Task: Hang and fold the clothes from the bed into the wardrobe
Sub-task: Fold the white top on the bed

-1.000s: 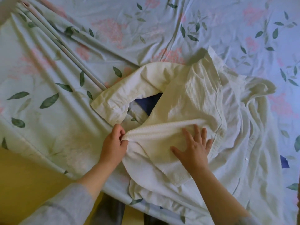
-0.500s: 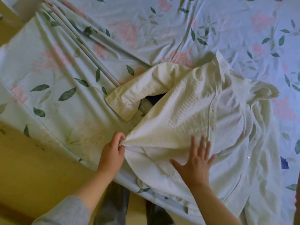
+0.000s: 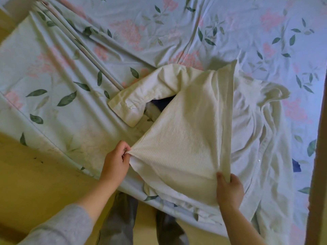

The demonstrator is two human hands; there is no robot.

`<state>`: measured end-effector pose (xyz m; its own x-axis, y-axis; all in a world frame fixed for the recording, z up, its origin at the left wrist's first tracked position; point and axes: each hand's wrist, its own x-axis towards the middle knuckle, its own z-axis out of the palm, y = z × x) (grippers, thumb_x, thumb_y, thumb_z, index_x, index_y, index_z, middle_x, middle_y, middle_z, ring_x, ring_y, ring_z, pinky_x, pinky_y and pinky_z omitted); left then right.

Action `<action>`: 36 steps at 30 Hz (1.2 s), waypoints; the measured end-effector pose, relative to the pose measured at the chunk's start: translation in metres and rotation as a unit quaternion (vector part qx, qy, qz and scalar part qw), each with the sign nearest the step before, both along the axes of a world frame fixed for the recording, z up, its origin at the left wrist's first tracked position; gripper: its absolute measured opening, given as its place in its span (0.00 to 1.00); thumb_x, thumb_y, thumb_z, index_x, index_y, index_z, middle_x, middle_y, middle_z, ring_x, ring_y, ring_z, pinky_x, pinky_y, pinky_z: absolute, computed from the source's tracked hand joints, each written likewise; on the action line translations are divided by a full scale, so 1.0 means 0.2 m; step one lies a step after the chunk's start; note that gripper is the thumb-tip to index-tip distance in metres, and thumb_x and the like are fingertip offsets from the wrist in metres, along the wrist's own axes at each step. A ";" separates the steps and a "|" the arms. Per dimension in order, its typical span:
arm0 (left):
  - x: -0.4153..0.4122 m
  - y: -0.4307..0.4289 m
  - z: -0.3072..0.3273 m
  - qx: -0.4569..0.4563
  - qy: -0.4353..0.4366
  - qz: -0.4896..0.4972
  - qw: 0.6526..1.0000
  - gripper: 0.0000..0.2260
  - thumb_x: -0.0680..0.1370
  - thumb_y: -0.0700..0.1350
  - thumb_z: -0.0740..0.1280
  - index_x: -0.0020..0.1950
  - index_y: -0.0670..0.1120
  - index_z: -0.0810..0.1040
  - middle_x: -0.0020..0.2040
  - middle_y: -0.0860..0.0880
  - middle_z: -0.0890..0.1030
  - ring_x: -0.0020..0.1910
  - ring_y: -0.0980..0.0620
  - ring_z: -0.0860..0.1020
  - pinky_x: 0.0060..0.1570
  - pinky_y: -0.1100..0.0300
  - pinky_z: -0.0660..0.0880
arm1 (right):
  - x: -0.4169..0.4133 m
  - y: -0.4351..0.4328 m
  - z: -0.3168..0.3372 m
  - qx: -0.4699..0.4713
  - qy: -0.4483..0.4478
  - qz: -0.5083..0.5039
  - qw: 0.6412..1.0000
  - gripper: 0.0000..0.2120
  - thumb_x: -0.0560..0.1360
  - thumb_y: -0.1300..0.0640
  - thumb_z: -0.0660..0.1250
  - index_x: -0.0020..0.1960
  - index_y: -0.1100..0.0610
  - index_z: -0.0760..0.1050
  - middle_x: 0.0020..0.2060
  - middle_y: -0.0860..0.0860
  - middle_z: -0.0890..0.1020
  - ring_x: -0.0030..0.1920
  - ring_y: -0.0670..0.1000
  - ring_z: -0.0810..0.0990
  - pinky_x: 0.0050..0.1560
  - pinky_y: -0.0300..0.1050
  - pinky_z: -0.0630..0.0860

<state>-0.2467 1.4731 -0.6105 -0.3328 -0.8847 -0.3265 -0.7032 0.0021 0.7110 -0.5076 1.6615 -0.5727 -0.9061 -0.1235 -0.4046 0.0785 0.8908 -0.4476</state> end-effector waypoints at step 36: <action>-0.71 -0.40 -0.25 0.183 -0.039 -0.007 0.982 0.16 0.81 0.46 0.61 0.68 0.43 0.71 0.64 0.46 0.76 0.62 0.48 0.75 0.62 0.53 0.71 | -0.90 -0.82 -0.10 -0.123 -0.058 -0.043 0.990 0.15 0.77 0.51 0.67 0.50 0.65 0.81 0.31 0.53 0.76 0.33 0.52 0.74 0.36 0.43 0.72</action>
<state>-0.3881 1.3924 -0.6599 -0.3057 -0.6982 -0.6474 -0.7575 -0.2336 0.6096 -0.6871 1.4985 -0.5935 -0.8663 -0.1547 -0.4750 0.2140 0.7442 -0.6328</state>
